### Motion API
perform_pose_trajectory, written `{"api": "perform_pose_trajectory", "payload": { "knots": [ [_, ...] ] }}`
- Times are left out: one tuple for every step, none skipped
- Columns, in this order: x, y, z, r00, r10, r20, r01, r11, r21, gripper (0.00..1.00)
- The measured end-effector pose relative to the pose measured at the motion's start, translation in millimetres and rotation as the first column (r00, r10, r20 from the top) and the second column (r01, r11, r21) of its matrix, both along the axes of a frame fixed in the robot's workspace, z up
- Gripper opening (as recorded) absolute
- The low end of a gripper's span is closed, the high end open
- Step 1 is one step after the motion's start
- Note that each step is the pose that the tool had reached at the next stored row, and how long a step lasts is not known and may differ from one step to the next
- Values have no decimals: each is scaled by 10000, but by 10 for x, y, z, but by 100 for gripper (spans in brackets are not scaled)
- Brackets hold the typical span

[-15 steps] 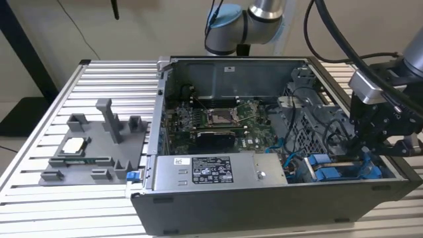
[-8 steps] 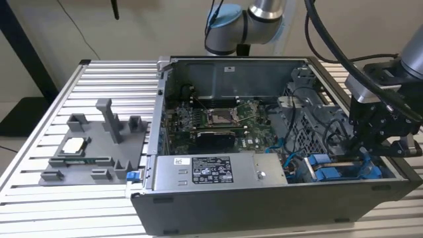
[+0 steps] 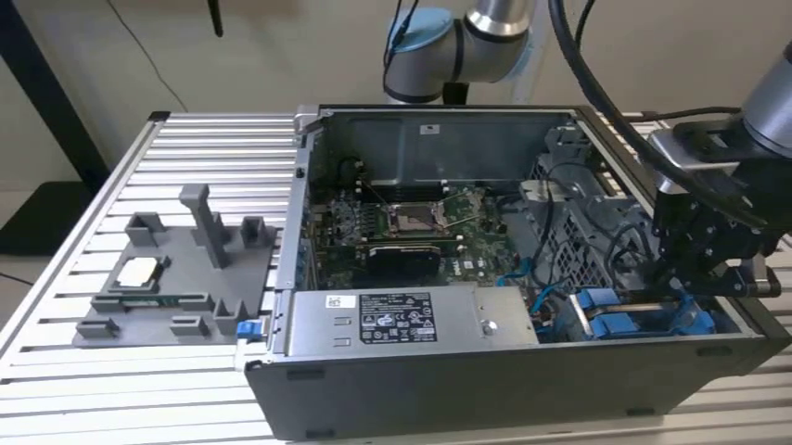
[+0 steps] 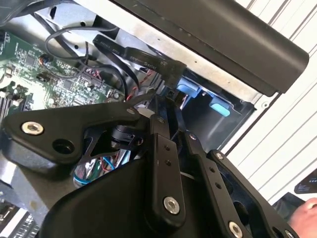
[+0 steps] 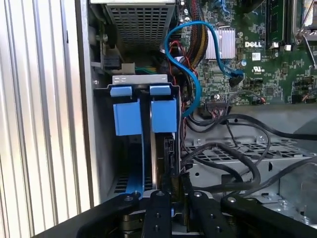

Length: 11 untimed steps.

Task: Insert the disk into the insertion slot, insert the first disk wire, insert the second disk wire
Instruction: 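Insert the first disk wire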

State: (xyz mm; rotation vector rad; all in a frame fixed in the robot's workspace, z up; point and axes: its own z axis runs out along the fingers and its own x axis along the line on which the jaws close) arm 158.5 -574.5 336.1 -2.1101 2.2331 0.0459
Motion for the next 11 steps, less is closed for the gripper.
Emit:
{"api": "perform_pose_trajectory", "payload": {
  "knots": [
    [0, 4, -14, 10000, -23, -1, 23, 10000, -17, 19],
    [-1, 9, -29, 10000, -47, 1, 47, 10000, -33, 19],
    [0, 14, -41, 10000, -62, 1, 62, 10000, -22, 19],
    [-1, 14, -45, 10000, -66, 0, 66, 10000, -19, 21],
    [-3, 14, -45, 10000, -74, 1, 74, 10000, -17, 21],
    [-7, 14, -35, 10000, -82, 1, 82, 10000, -16, 27],
    [-9, 14, -7, 10000, -85, 0, 85, 10000, -11, 27],
    [-9, 15, 39, 10000, -84, -1, 84, 10000, -17, 27],
    [-9, 15, 86, 10000, -83, -1, 83, 10000, -18, 27],
    [-9, 15, 131, 10000, -84, -1, 84, 10000, -19, 27],
    [-10, 16, 180, 10000, -84, -1, 84, 10000, -20, 27]
  ]
}}
